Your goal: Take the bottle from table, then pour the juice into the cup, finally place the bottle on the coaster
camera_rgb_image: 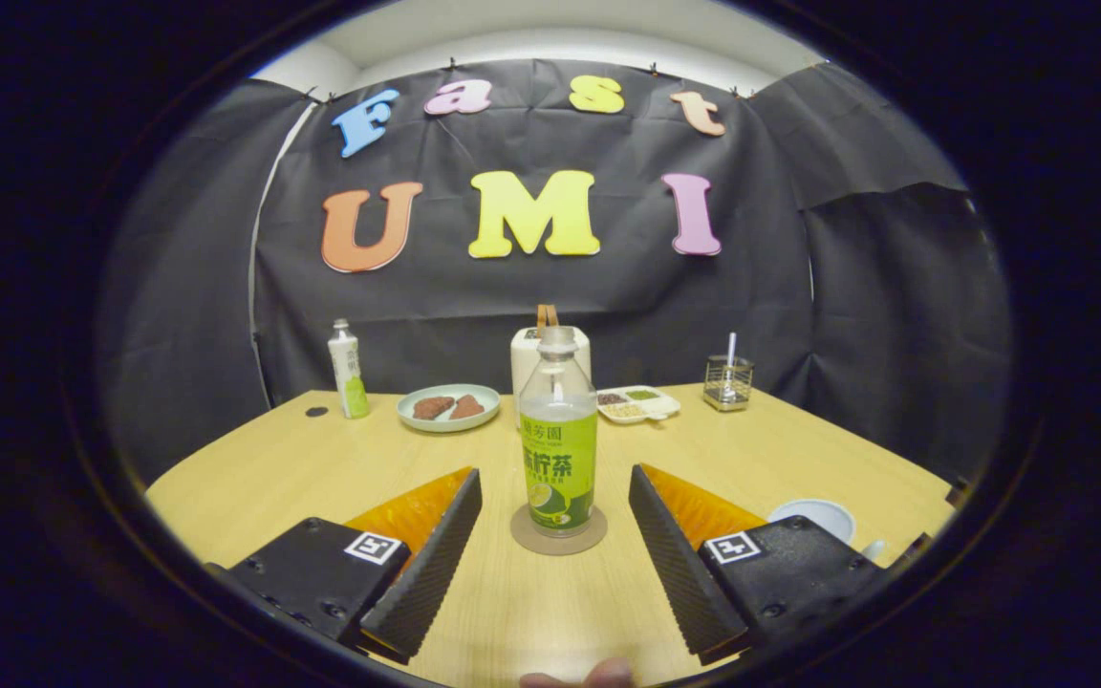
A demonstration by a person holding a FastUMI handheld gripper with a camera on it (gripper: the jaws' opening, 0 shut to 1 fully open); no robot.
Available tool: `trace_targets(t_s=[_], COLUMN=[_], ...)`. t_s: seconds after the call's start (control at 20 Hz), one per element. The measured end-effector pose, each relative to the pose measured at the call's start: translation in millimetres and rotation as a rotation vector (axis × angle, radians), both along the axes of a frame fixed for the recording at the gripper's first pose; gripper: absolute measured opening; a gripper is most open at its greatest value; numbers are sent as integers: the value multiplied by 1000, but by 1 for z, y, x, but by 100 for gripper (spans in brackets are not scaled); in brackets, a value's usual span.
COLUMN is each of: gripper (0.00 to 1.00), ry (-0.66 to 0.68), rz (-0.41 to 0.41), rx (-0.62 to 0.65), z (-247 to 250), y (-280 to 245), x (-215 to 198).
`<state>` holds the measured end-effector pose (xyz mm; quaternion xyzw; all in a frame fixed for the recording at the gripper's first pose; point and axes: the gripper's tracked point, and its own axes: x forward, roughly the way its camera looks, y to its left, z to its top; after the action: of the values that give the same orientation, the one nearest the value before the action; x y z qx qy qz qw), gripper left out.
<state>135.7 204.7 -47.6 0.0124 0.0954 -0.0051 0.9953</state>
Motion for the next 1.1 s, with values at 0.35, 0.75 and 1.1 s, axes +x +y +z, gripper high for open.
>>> trace_targets(t_s=[0.35,0.75,1.1], gripper=[100,100,100], ry=[-105,-175,-211], rz=[42,107,132], rx=[-69,-94,-69], z=[38,47,50], y=[31,69,77], x=[-73,-138,-168])
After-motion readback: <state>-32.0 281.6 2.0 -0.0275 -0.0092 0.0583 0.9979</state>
